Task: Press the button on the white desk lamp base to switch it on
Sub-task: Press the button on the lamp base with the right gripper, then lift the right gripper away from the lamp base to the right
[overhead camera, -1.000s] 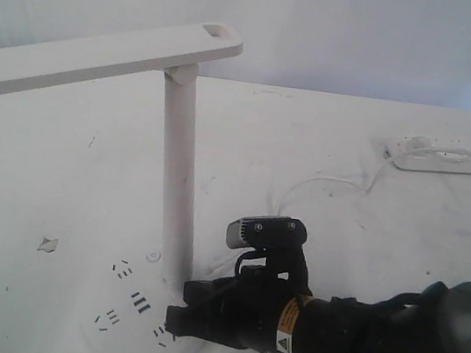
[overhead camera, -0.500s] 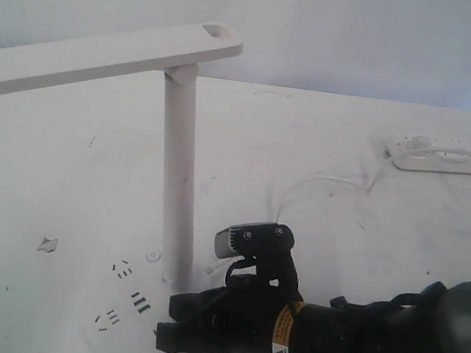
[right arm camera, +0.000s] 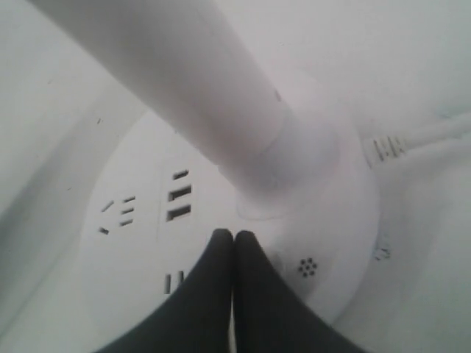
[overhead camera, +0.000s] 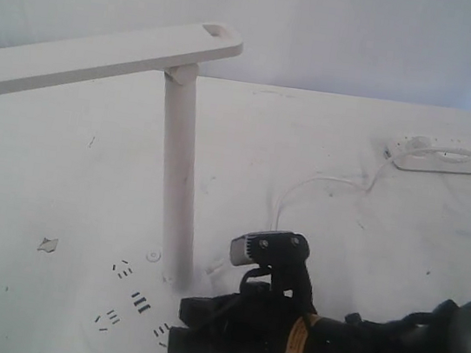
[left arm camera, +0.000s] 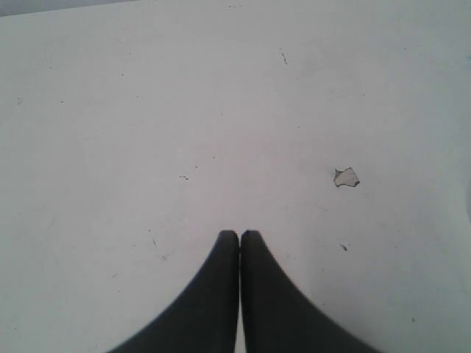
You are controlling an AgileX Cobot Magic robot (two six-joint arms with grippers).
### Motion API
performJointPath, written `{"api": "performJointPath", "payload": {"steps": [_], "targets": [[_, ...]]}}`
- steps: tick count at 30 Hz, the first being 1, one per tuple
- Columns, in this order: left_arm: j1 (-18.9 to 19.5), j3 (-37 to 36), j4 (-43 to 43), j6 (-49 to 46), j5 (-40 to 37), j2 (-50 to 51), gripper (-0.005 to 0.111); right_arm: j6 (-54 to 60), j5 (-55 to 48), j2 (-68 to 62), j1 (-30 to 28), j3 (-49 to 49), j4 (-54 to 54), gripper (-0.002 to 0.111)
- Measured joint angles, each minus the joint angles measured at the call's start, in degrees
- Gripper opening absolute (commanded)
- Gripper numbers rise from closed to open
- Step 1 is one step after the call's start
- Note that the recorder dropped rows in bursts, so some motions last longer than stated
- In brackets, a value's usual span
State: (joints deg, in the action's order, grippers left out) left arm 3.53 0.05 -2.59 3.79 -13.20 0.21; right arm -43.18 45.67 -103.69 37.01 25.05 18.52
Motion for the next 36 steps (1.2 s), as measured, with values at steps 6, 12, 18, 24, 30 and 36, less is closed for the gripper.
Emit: {"api": "performJointPath", "payload": {"steps": [6, 12, 18, 24, 30, 36], "targets": [[0.00, 0.00, 0.00, 0.00, 0.00, 0.00, 0.000, 3.44, 10.81, 1.51, 0.00, -6.65, -7.15, 0.000], [0.00, 0.00, 0.00, 0.00, 0.00, 0.00, 0.000, 3.93, 14.77, 1.64, 0.00, -7.15, -6.36, 0.000], [0.00, 0.00, 0.00, 0.00, 0.00, 0.00, 0.000, 4.03, 8.72, 1.64, 0.00, -7.15, -6.22, 0.000], [0.00, 0.00, 0.00, 0.00, 0.00, 0.00, 0.000, 4.17, 4.22, 1.64, 0.00, -2.49, -4.33, 0.000], [0.00, 0.00, 0.00, 0.00, 0.00, 0.00, 0.000, 3.63, -0.30, -0.21, 0.37, -0.19, -2.78, 0.000], [0.00, 0.00, 0.00, 0.00, 0.00, 0.00, 0.000, 3.37, 4.37, -3.77, 1.84, 0.28, -2.91, 0.000]]}}
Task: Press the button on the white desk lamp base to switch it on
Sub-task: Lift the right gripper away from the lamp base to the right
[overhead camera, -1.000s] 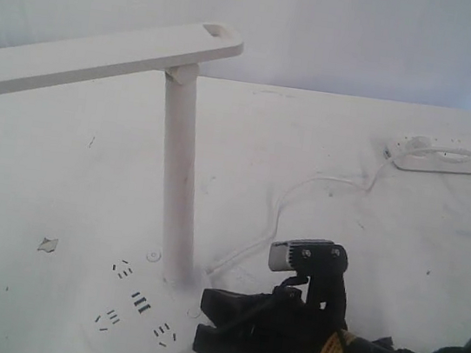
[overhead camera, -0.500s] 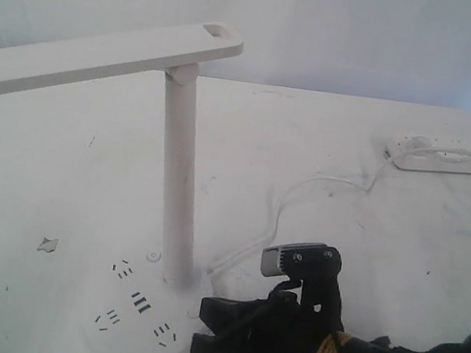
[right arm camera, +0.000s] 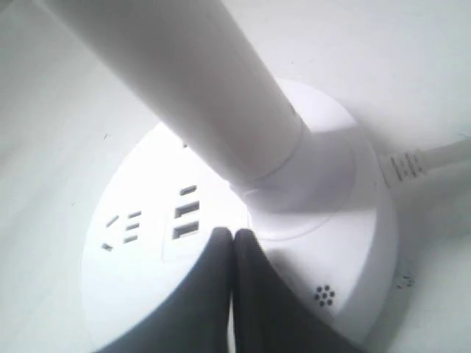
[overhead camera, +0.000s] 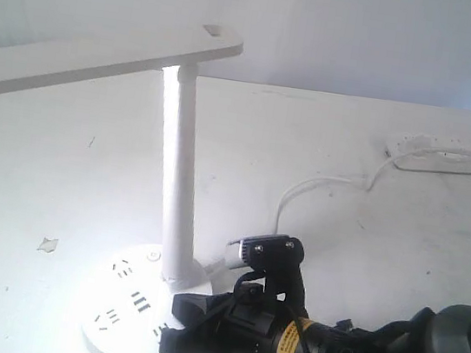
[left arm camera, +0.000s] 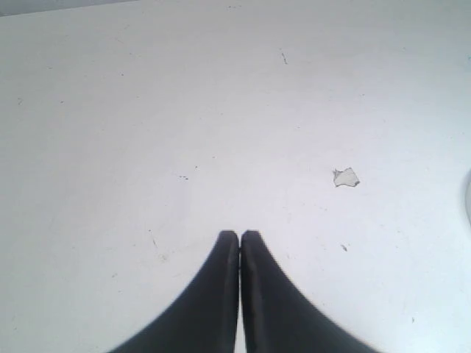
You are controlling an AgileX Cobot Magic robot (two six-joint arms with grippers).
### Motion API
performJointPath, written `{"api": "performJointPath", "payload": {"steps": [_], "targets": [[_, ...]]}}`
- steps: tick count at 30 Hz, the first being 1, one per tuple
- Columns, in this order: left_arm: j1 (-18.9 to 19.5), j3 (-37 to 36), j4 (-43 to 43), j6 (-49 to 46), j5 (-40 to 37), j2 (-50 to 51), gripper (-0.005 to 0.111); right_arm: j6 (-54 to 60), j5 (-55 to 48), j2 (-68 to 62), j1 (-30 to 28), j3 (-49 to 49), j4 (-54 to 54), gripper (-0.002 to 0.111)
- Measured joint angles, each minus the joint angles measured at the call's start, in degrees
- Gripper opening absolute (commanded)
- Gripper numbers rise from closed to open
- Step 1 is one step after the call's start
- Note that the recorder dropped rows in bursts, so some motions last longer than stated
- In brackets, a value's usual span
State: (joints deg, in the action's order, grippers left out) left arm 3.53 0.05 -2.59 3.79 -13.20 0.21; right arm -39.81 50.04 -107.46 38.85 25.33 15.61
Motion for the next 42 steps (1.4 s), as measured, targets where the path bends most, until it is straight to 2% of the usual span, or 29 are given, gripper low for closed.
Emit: {"api": "performJointPath", "payload": {"steps": [8, 14, 17, 24, 36, 42], "targets": [[0.00, 0.00, 0.00, 0.00, 0.00, 0.00, 0.000, 0.21, 3.64, -0.81, 0.00, -0.11, 0.00, 0.000], [0.00, 0.00, 0.00, 0.00, 0.00, 0.00, 0.000, 0.34, 15.72, -1.28, 0.00, -0.61, 0.54, 0.000], [0.00, 0.00, 0.00, 0.00, 0.00, 0.00, 0.000, 0.34, 18.60, -1.28, 0.00, -0.61, 2.24, 0.000], [0.00, 0.00, 0.00, 0.00, 0.00, 0.00, 0.000, 3.53, 19.06, 3.14, 0.00, -5.03, 7.55, 0.000], [0.00, 0.00, 0.00, 0.00, 0.00, 0.00, 0.000, 17.33, 18.92, 23.18, 0.00, -24.64, 7.68, 0.000], [0.00, 0.00, 0.00, 0.00, 0.00, 0.00, 0.000, 18.82, 10.62, 36.31, 0.00, -24.89, 2.51, 0.000]]}}
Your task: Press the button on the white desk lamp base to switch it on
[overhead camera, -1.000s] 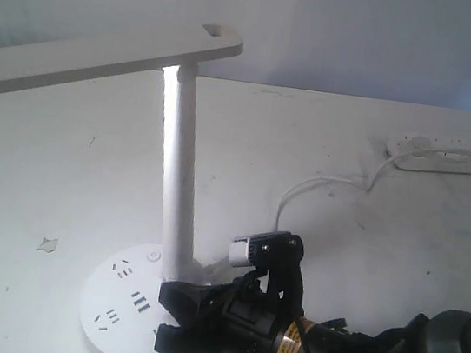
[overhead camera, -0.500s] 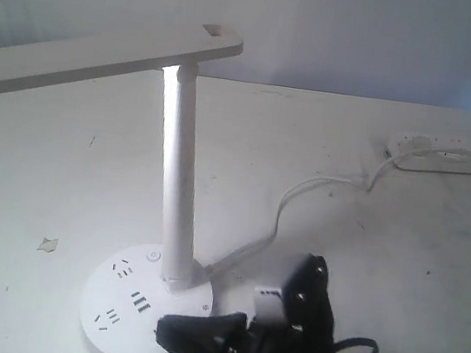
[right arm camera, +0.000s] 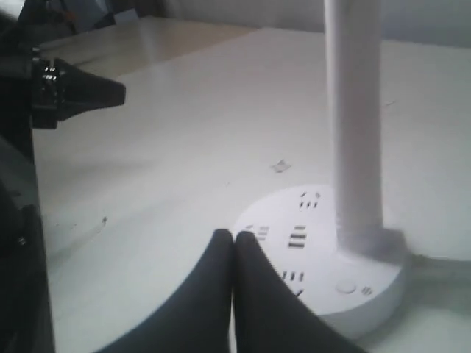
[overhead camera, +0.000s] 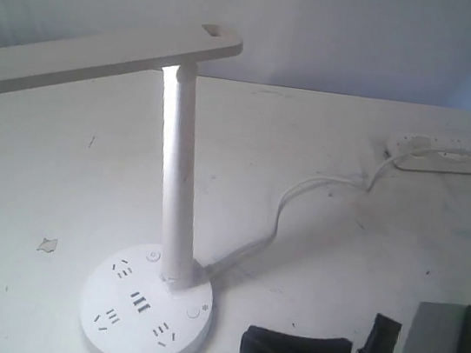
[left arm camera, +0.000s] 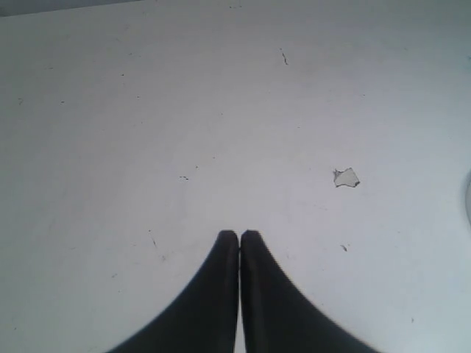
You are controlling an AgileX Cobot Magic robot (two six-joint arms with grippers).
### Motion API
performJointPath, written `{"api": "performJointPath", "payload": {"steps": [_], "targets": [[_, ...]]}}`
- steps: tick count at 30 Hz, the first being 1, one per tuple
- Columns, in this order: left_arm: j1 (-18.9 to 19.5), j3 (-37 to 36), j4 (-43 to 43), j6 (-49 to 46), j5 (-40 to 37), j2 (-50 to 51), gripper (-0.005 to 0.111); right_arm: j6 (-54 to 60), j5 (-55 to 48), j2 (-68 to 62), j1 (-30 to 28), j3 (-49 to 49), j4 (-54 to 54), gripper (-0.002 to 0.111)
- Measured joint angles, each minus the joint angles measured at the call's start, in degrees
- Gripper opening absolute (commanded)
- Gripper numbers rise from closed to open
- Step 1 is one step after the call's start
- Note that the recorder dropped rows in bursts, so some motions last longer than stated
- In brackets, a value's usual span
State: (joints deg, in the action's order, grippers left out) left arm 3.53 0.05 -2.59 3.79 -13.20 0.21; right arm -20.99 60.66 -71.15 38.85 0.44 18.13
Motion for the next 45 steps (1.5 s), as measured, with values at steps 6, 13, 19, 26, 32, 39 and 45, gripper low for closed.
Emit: {"api": "performJointPath", "payload": {"steps": [6, 13, 19, 26, 32, 39, 45], "targets": [[0.00, 0.00, 0.00, 0.00, 0.00, 0.00, 0.000, 3.11, -5.48, 13.39, 0.00, 0.00, -5.93, 0.000], [0.00, 0.00, 0.11, 0.00, 0.00, 0.00, 0.000, 11.71, -21.46, 30.17, 0.00, 0.00, -17.38, 0.000], [0.00, 0.00, 0.11, 0.00, 0.00, 0.00, 0.000, 19.55, -37.96, 47.15, 0.00, -0.02, -25.15, 0.000], [0.00, 0.00, 0.11, 0.00, 0.00, 0.00, 0.000, 20.99, -51.44, 68.03, 0.00, -0.02, -26.14, 0.000], [0.00, 0.00, 0.11, 0.00, 0.00, 0.00, 0.000, 21.29, -55.38, 70.80, -0.72, -0.12, -26.14, 0.000], [0.00, 0.00, 0.02, 0.00, 0.00, 0.00, 0.000, 23.35, -55.14, 70.80, -2.89, -0.12, -26.17, 0.000], [0.00, 0.00, 0.02, 0.00, 0.00, 0.00, 0.000, 30.54, -57.98, 70.80, -3.61, -0.12, -26.17, 0.000]]}}
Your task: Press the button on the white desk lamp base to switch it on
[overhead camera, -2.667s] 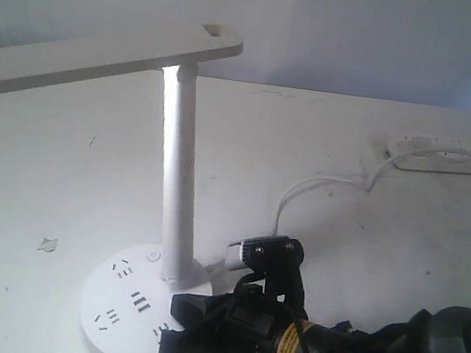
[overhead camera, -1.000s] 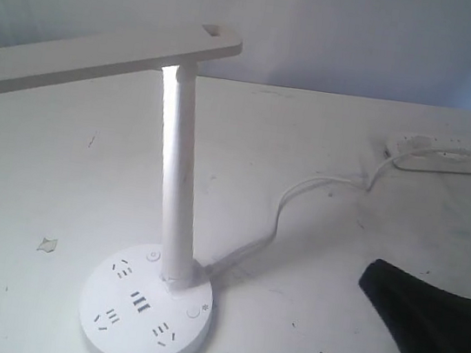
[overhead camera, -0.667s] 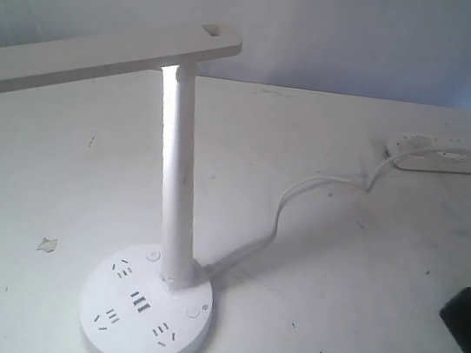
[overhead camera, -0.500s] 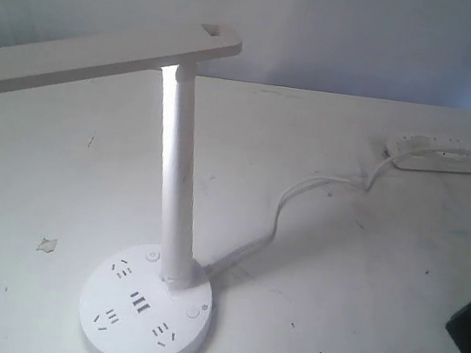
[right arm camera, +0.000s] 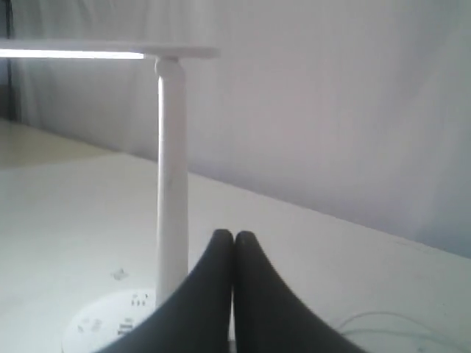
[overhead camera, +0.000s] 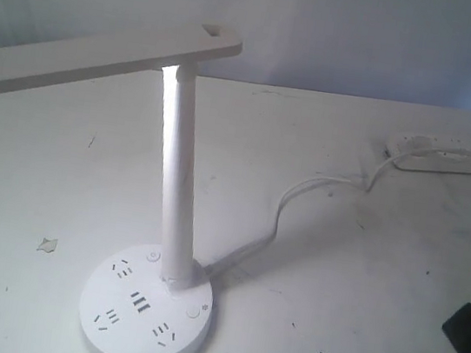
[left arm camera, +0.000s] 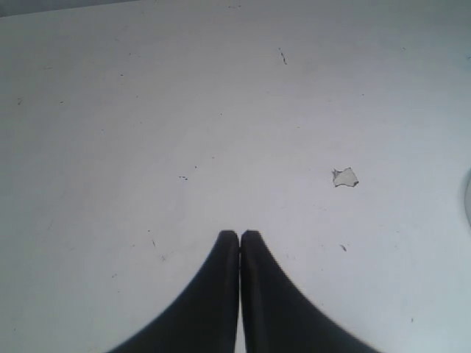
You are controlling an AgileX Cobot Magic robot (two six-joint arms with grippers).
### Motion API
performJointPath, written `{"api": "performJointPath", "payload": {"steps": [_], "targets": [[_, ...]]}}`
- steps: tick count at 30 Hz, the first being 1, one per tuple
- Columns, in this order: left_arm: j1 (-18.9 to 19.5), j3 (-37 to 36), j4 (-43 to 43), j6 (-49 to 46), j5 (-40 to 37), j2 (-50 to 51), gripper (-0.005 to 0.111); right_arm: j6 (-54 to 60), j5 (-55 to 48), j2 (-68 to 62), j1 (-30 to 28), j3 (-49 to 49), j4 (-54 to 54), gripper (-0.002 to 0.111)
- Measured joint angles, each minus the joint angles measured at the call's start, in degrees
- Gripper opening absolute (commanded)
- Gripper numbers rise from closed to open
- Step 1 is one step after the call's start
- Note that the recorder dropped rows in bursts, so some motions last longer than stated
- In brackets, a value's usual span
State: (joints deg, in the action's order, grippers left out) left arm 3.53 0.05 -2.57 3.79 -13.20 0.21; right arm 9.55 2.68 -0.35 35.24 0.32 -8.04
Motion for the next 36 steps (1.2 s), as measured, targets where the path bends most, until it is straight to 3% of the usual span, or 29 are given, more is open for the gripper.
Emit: {"api": "performJointPath", "payload": {"steps": [10, 19, 31, 36], "targets": [[0.00, 0.00, 0.00, 0.00, 0.00, 0.00, 0.000, 1.46, -6.05, 0.00, -0.26, -0.22, 0.00, 0.000], [0.00, 0.00, 0.00, 0.00, 0.00, 0.00, 0.000, -12.66, -9.91, 0.00, -0.26, -0.22, 0.00, 0.000], [0.00, 0.00, 0.00, 0.00, 0.00, 0.00, 0.000, -14.39, -11.04, 0.00, -0.26, -0.22, 0.00, 0.000], [0.00, 0.00, 0.00, 0.00, 0.00, 0.00, 0.000, -8.23, -10.84, 0.00, -0.53, -0.22, 12.06, 0.000]]}}
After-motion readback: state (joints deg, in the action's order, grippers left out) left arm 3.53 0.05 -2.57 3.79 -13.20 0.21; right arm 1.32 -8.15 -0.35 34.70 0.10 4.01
